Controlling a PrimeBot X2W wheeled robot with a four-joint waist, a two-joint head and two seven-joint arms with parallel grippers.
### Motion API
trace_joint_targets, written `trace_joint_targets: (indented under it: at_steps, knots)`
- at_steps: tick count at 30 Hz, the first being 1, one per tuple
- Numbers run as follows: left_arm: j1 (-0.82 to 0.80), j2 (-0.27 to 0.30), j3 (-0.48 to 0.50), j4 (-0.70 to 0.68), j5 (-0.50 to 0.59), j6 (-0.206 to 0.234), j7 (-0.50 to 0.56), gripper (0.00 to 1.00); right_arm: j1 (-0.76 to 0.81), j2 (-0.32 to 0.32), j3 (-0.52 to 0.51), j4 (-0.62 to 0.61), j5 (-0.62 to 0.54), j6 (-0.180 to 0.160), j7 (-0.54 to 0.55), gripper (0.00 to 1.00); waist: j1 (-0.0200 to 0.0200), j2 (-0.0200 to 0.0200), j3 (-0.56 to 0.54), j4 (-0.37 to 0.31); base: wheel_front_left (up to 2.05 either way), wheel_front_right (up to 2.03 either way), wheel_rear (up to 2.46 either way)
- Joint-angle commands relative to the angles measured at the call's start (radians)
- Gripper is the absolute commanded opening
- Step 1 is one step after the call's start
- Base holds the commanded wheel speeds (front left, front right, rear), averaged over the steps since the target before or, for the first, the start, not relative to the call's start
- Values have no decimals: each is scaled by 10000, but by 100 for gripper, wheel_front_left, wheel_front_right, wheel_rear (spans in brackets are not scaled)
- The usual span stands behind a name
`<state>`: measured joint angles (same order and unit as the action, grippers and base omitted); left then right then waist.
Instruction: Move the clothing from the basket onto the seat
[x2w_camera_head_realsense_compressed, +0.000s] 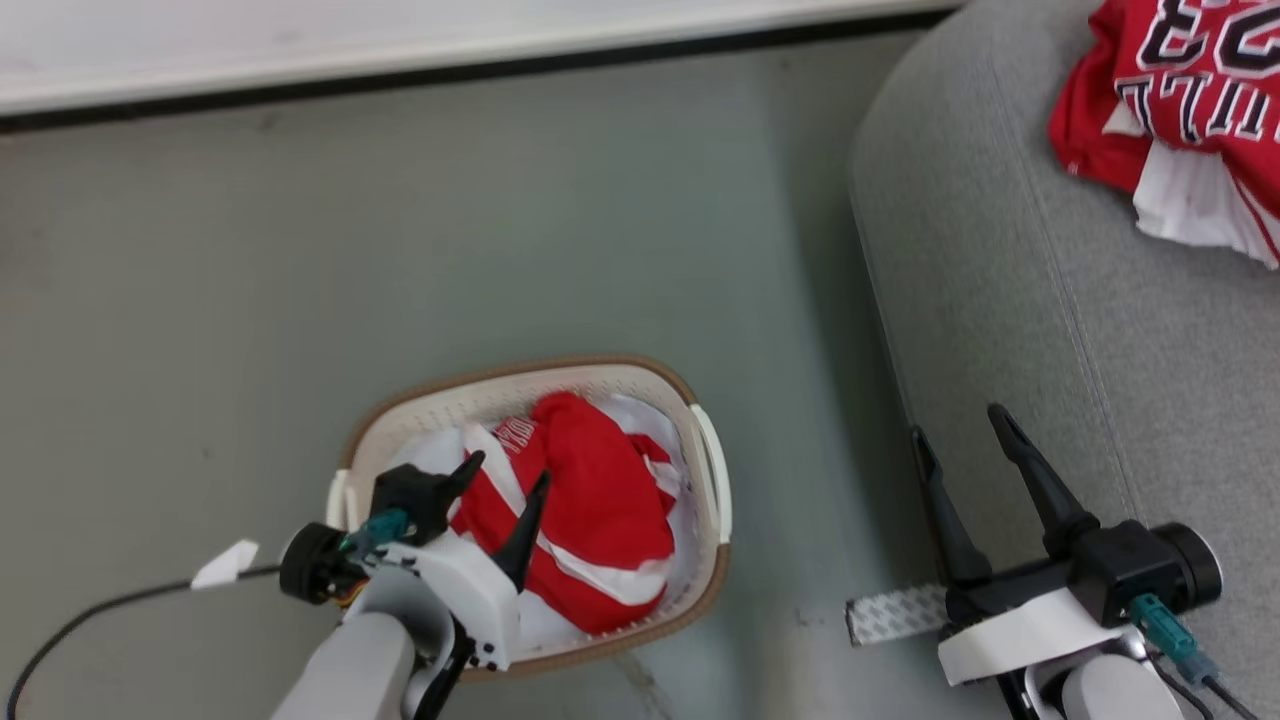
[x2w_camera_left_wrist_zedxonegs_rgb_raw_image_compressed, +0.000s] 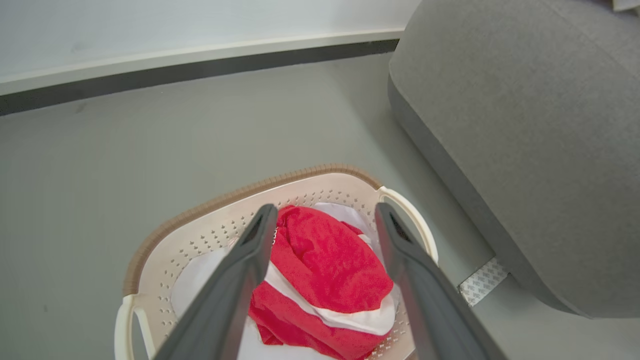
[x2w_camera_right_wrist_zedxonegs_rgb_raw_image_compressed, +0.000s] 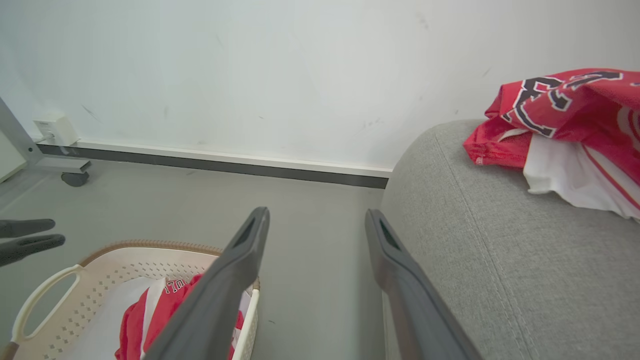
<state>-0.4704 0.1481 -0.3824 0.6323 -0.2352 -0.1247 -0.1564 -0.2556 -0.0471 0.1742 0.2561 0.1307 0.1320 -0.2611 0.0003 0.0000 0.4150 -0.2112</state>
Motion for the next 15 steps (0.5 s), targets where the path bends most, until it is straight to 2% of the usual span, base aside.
trace_joint_targets:
  at_steps: [1, 10, 15]
  knots:
    - [-232, 140, -60, 143, 168, -42, 84, 100, -193, -17, 67, -83, 154, -24, -17, 100, -3, 0, 840, -567, 0, 0, 0]
    - [-1985, 308, -881, 1798, -147, -54, 1589, 100, -999, -14, 367, -935, 458, -24, -17, 100, -3, 0, 2800, -1011, 0, 0, 0]
    - [-2864, 560, -999, 2546, -12, -45, 1874, 100, -1251, -14, 364, -1531, 583, -25, -17, 100, -3, 0, 3736, -1052, 0, 0, 0]
